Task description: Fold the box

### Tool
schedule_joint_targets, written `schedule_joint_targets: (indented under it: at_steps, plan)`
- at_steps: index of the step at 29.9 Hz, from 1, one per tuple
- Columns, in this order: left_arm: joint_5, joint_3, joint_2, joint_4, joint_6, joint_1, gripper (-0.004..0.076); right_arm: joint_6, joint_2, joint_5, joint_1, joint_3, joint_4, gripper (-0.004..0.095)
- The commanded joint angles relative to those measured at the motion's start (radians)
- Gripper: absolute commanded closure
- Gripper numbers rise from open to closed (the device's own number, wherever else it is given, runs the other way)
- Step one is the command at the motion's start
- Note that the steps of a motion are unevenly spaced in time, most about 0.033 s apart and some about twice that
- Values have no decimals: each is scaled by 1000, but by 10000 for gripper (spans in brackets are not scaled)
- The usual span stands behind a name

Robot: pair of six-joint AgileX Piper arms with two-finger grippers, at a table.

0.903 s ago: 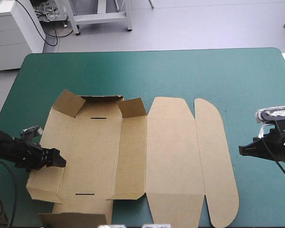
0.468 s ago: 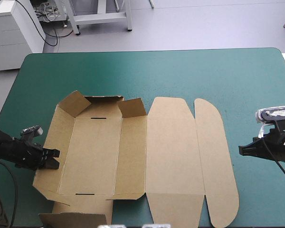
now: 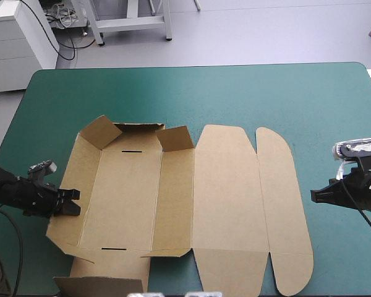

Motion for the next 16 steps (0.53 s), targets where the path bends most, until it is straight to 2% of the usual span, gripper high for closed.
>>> schedule_joint_targets:
  at_steps: [1, 5, 12, 16]
  plan:
    - [-30, -76, -33, -68, -13, -63, 731, -9, -9, -40, -4, -25, 18, 821]
    - [-70, -214, -33, 77, -15, -217, 731, -9, -9, -39, -4, -25, 18, 821]
    - [-203, -468, -33, 332, -15, -511, 732, -9, -9, -25, -4, -25, 18, 821]
    - [-278, -555, -33, 505, -13, -690, 731, -9, -9, -25, -4, -25, 19, 821]
